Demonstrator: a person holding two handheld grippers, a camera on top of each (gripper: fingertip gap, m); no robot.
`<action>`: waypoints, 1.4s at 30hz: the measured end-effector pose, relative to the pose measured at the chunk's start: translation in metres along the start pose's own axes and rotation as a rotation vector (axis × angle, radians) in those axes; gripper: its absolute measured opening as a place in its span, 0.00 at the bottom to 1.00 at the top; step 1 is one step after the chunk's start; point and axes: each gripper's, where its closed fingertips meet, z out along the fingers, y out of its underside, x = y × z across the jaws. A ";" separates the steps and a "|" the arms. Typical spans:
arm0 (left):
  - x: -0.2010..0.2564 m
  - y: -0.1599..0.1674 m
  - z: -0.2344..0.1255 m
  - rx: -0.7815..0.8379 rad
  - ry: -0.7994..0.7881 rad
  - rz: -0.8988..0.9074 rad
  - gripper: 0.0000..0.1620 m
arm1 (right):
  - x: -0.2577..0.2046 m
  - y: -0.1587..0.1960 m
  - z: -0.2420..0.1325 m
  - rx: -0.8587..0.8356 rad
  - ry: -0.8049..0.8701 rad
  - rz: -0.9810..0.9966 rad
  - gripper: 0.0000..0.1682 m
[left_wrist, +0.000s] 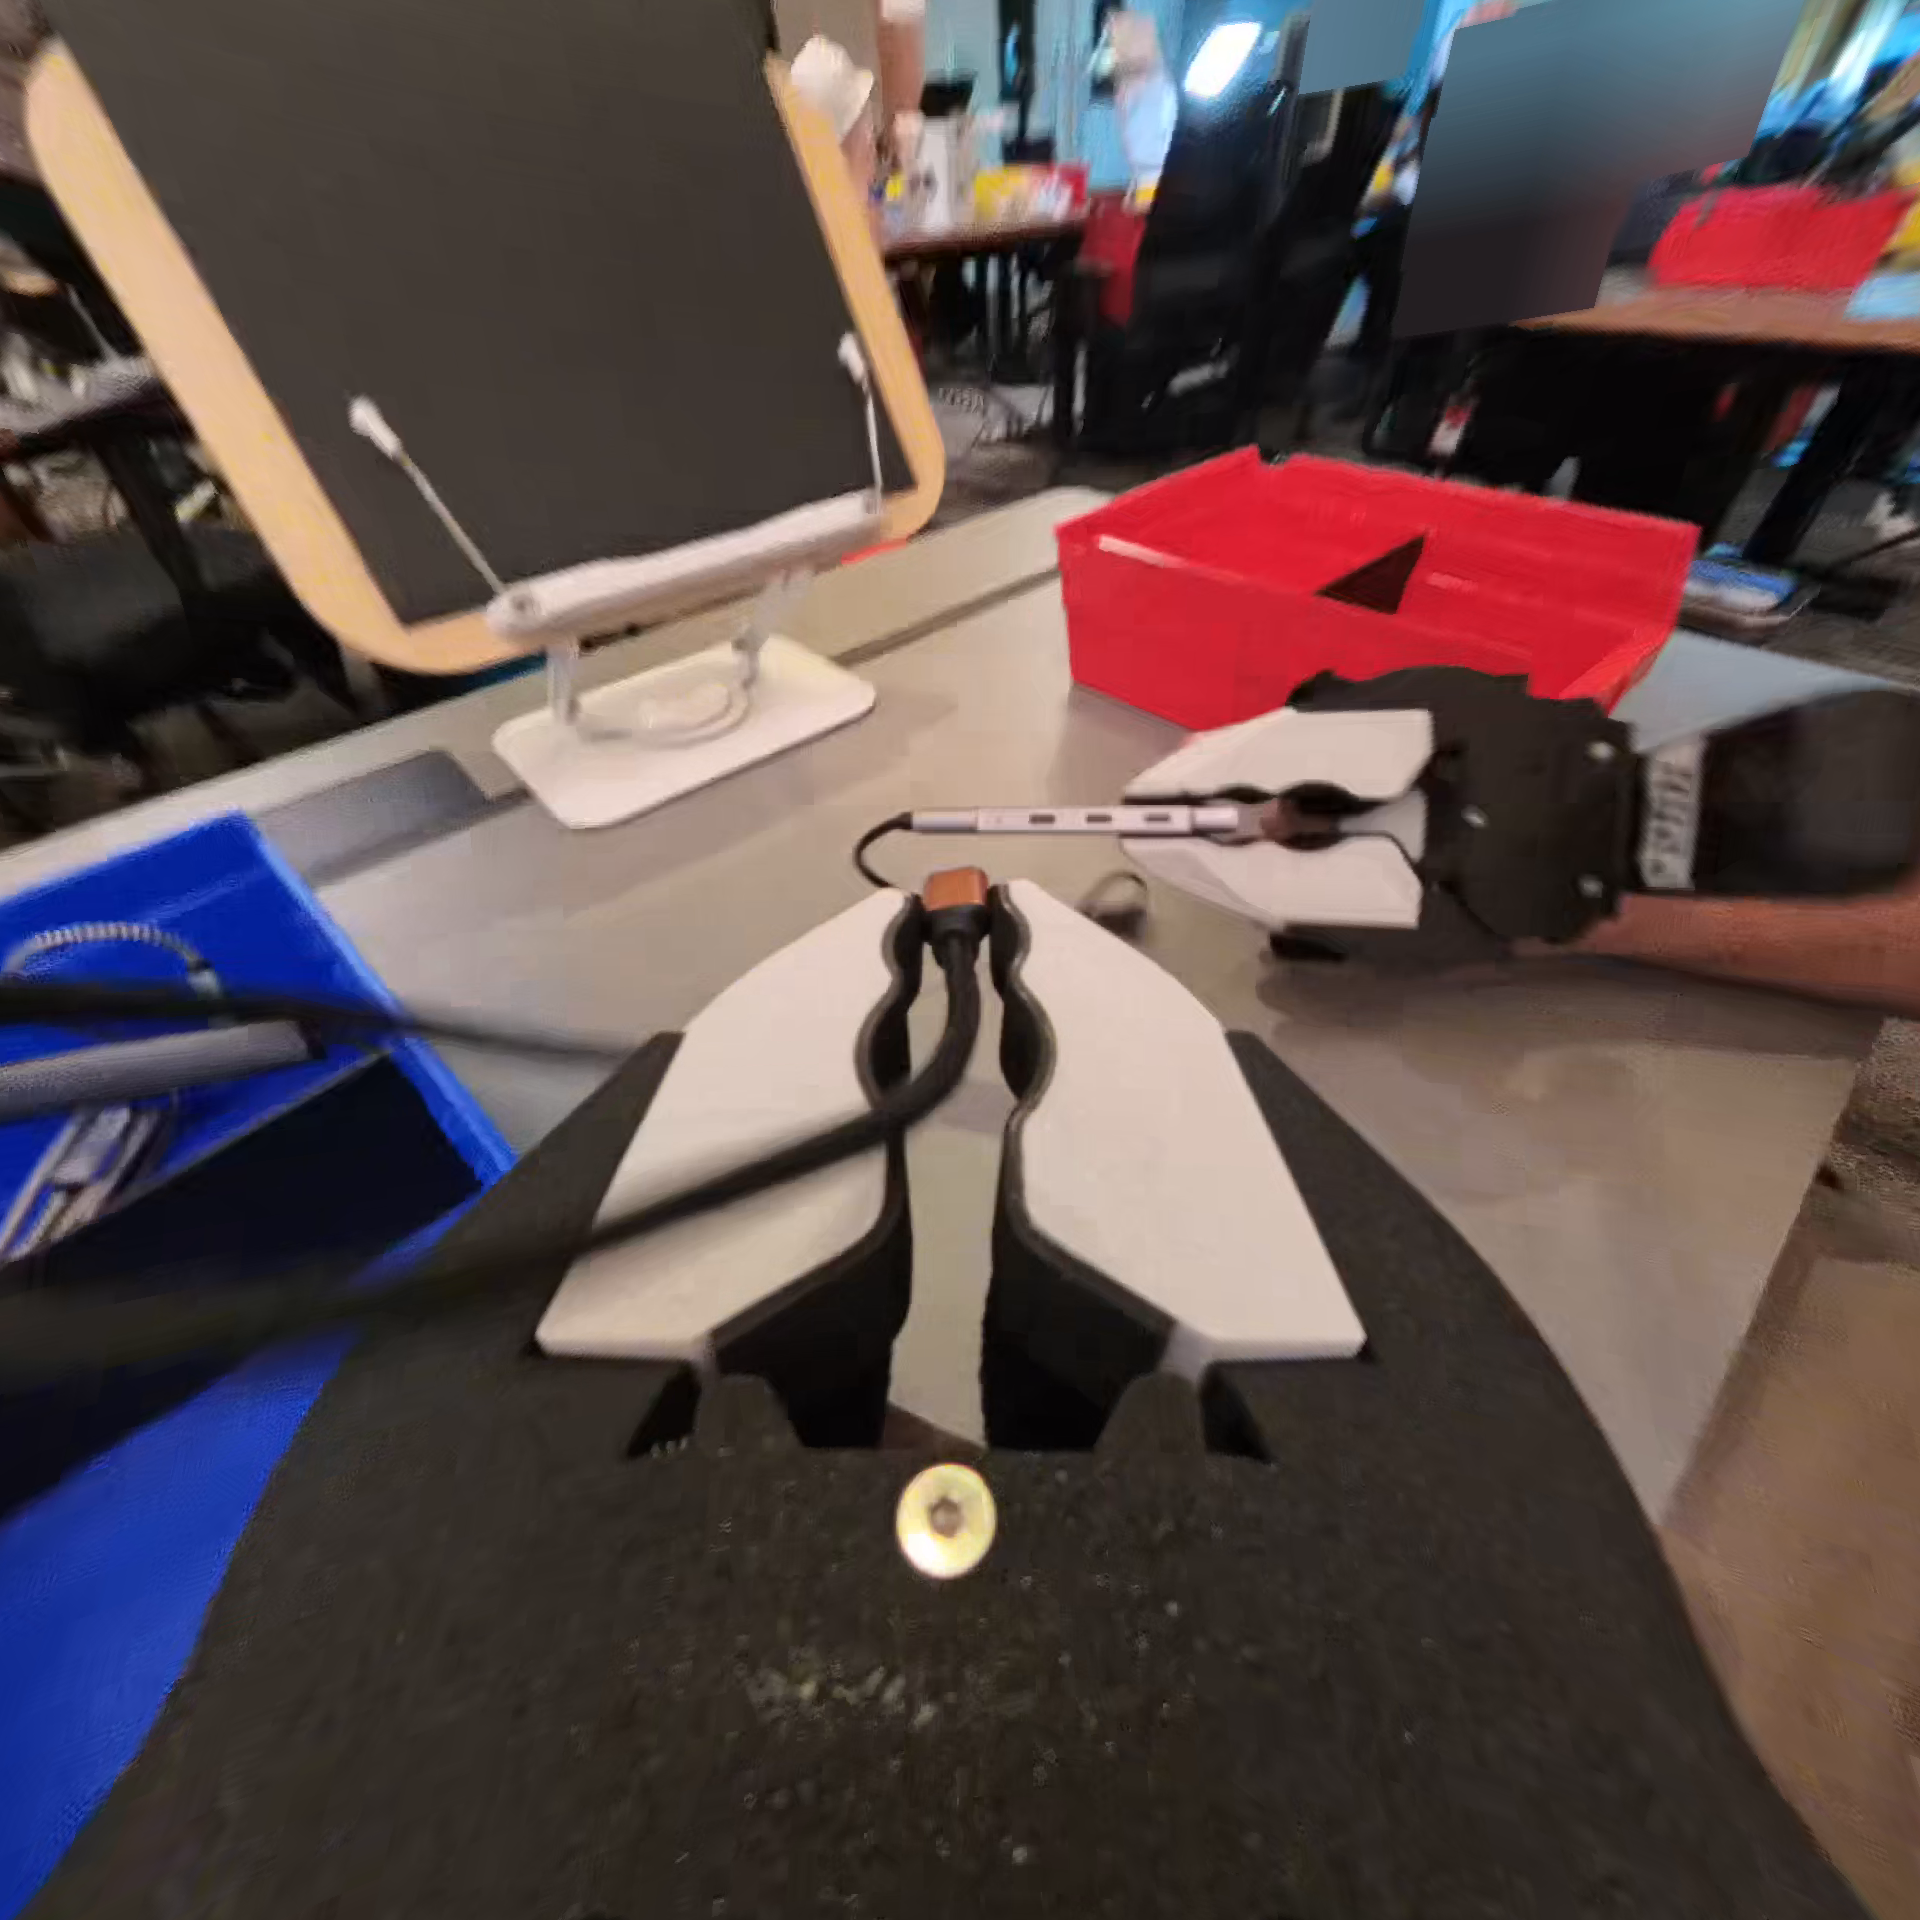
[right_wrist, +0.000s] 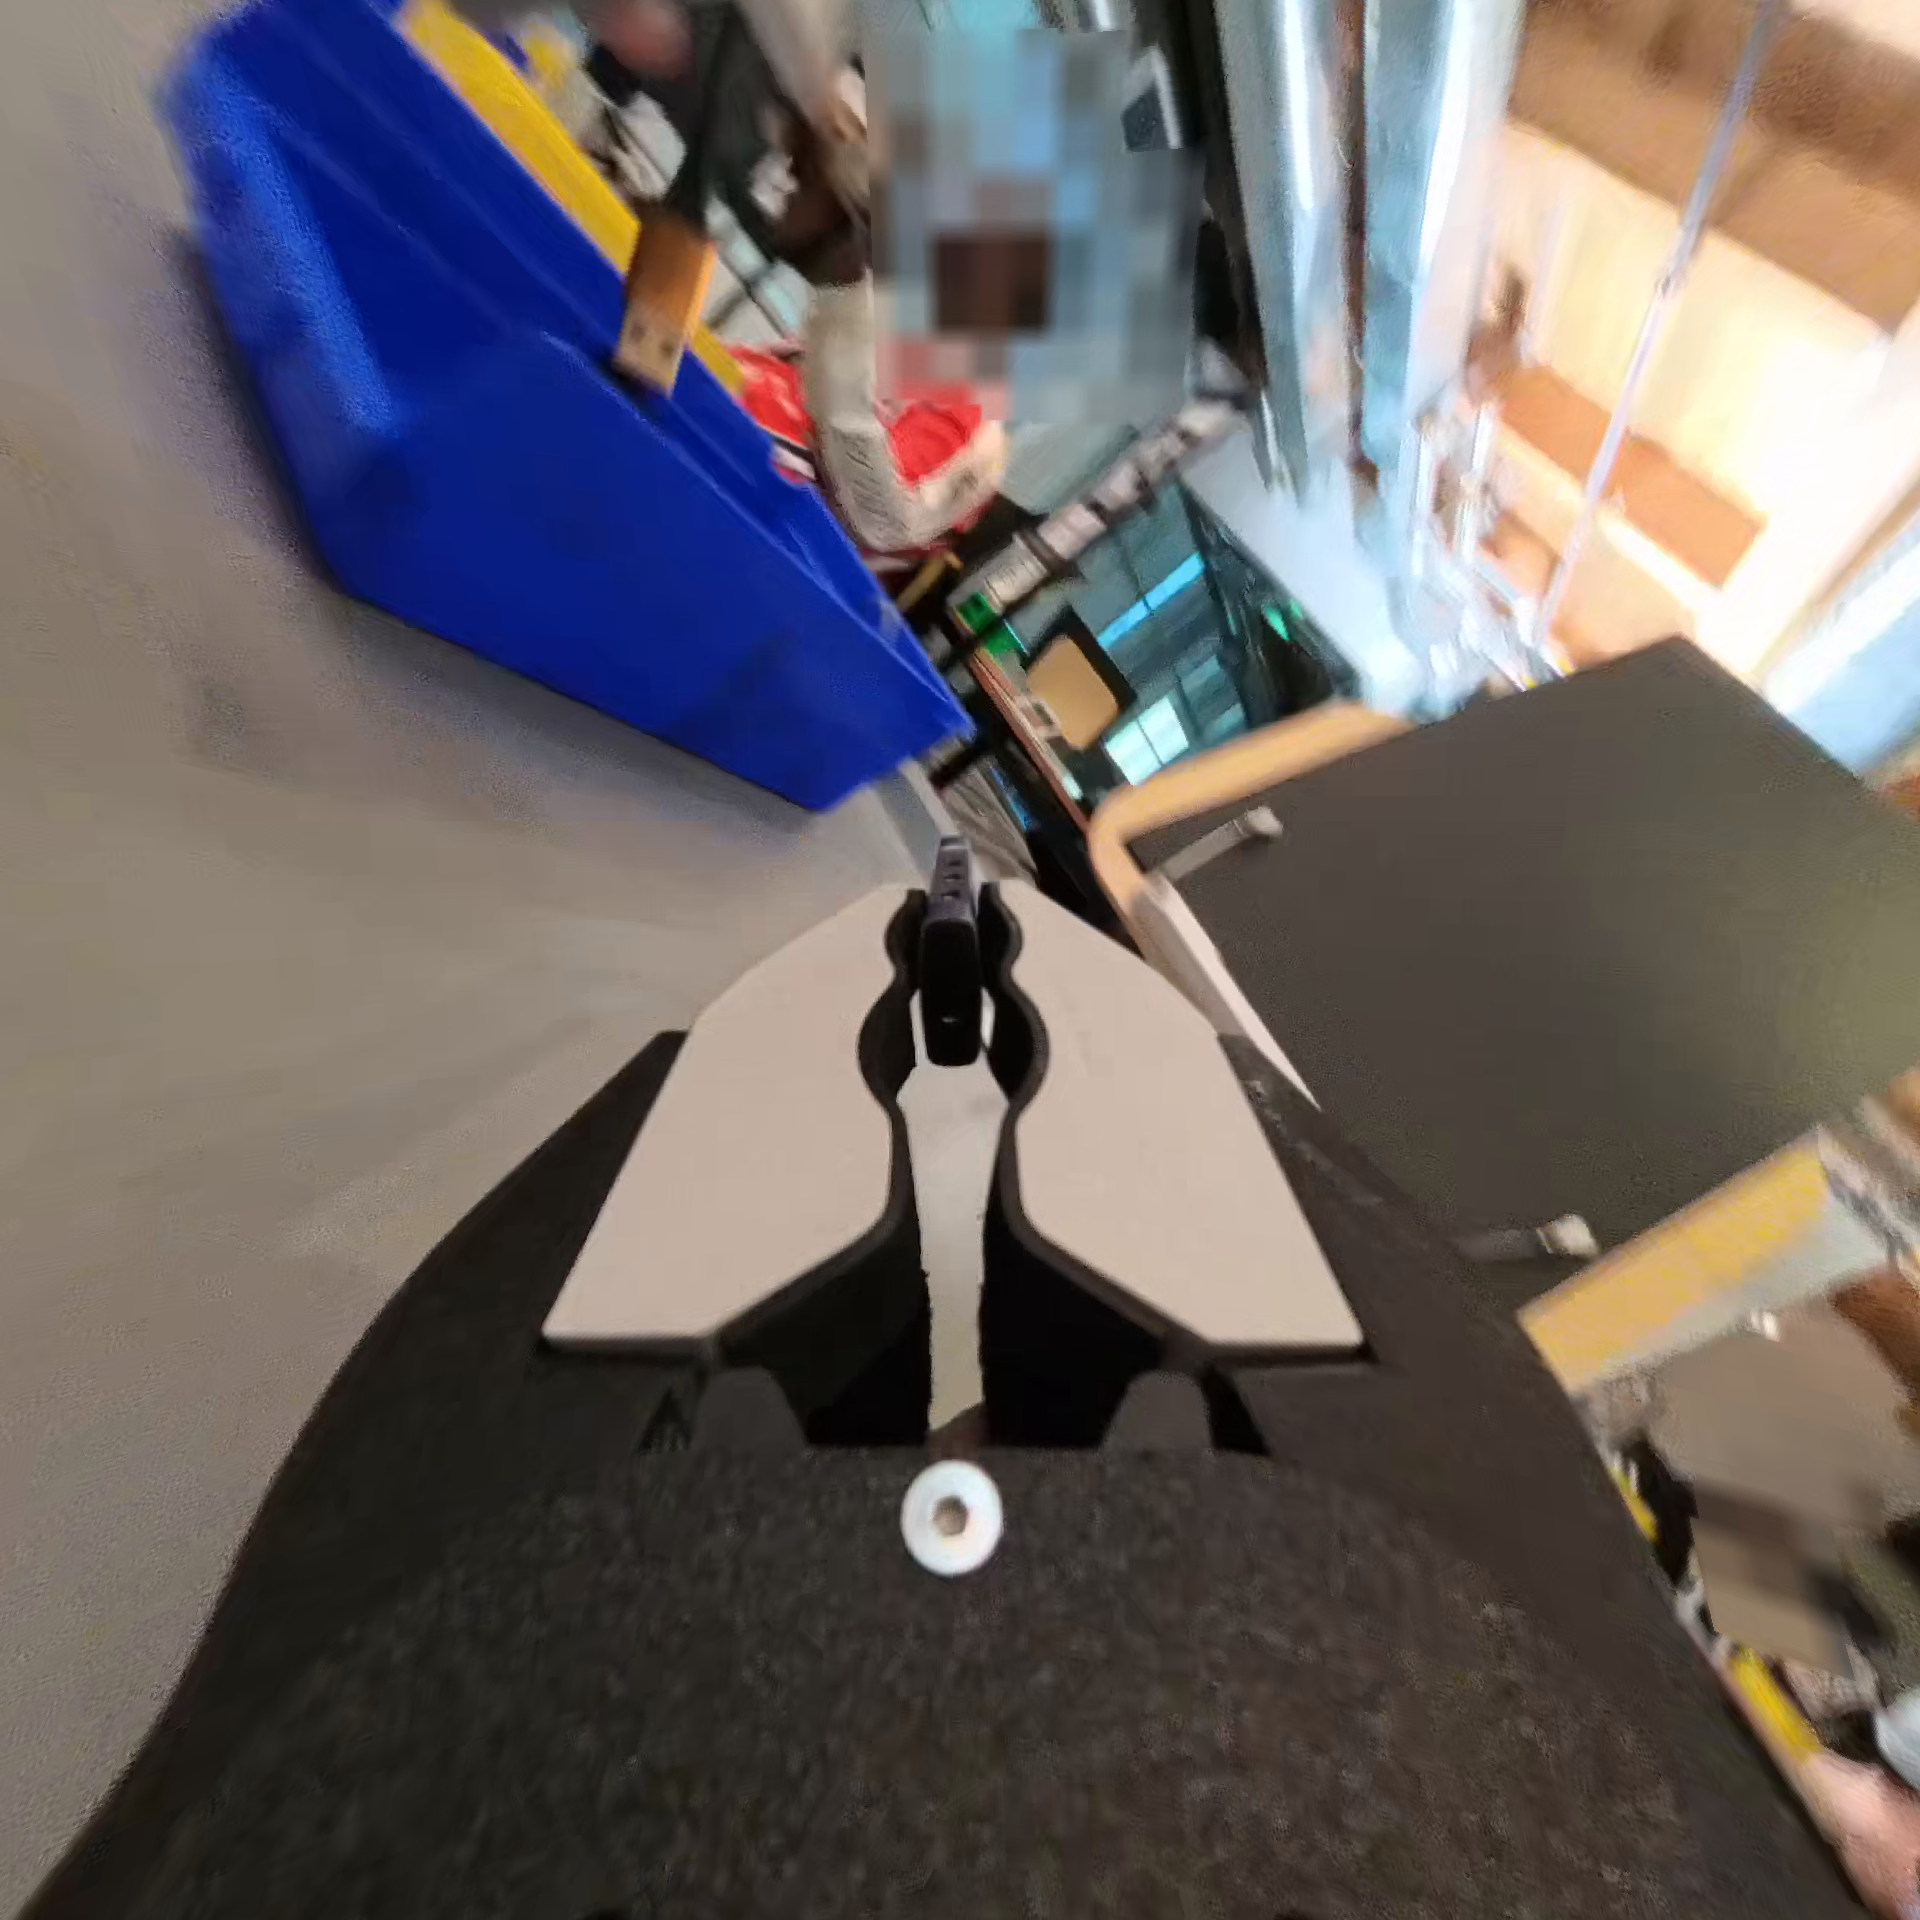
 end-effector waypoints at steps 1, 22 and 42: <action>0.006 0.007 0.002 -0.001 0.027 -0.041 0.08 | -0.025 -0.003 0.005 -0.003 -0.067 -0.049 0.06; 0.092 0.106 0.025 -0.288 0.206 -0.005 0.07 | 0.061 0.026 -0.007 -0.041 0.108 0.327 0.05; 0.102 0.106 0.022 -0.293 0.242 0.033 0.08 | 0.305 0.136 -0.111 -0.478 0.026 0.832 0.05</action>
